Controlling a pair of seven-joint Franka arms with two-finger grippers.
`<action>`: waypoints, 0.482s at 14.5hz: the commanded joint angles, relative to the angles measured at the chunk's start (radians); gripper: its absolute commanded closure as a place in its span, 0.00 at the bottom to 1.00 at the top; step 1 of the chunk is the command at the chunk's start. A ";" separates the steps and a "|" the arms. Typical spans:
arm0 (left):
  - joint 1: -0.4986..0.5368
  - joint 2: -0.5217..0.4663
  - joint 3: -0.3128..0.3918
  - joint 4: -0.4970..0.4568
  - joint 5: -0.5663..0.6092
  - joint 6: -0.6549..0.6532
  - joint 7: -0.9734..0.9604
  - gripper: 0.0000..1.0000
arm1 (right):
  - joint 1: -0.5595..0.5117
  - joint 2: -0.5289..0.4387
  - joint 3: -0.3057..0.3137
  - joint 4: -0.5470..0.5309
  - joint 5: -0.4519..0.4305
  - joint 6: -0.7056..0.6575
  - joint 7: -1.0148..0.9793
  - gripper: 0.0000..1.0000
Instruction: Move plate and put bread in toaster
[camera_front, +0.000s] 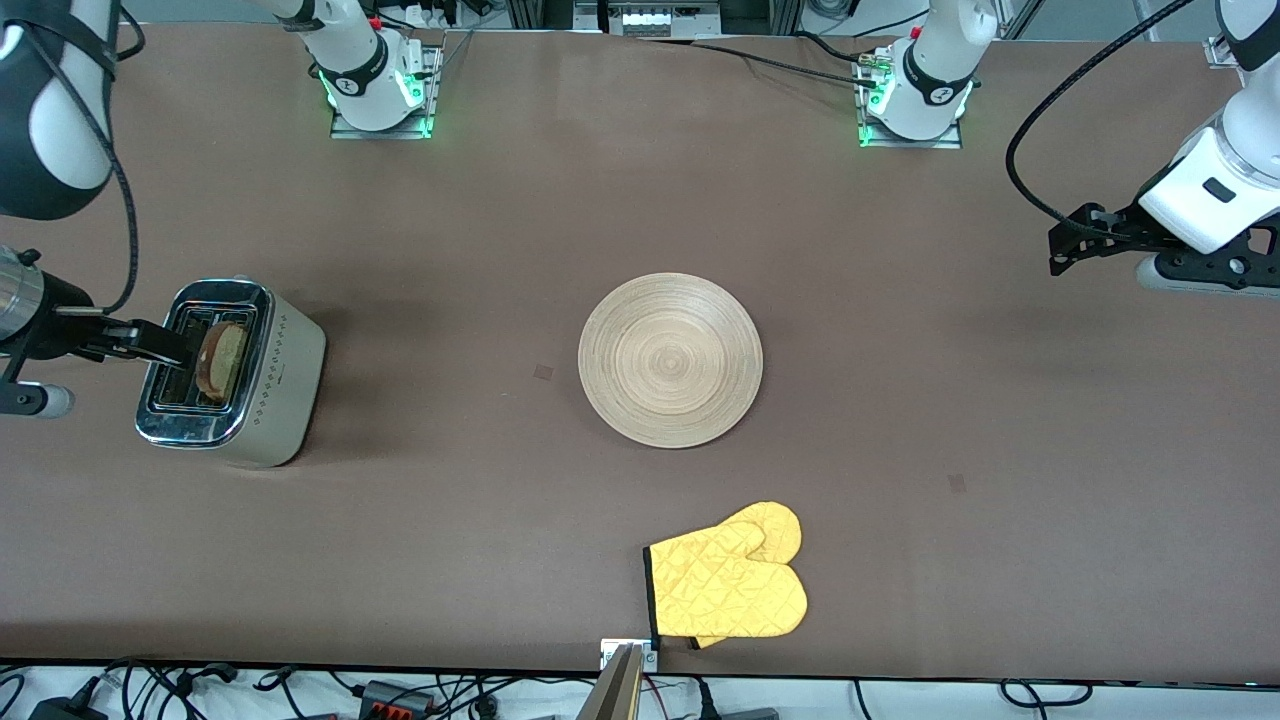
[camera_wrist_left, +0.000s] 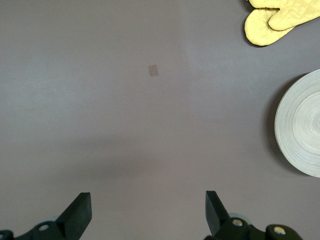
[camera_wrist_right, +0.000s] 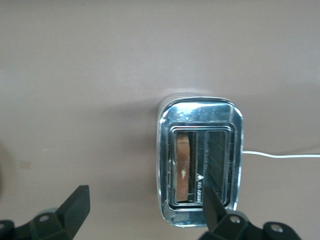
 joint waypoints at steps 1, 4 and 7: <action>-0.002 -0.012 -0.005 0.008 0.016 -0.018 -0.008 0.00 | -0.179 -0.041 0.176 -0.005 -0.025 0.008 0.000 0.00; -0.002 -0.012 -0.003 0.008 0.016 -0.018 -0.008 0.00 | -0.319 -0.064 0.334 -0.030 -0.067 0.039 -0.003 0.00; -0.002 -0.012 -0.003 0.008 0.015 -0.018 -0.008 0.00 | -0.315 -0.080 0.345 -0.051 -0.111 0.036 0.000 0.00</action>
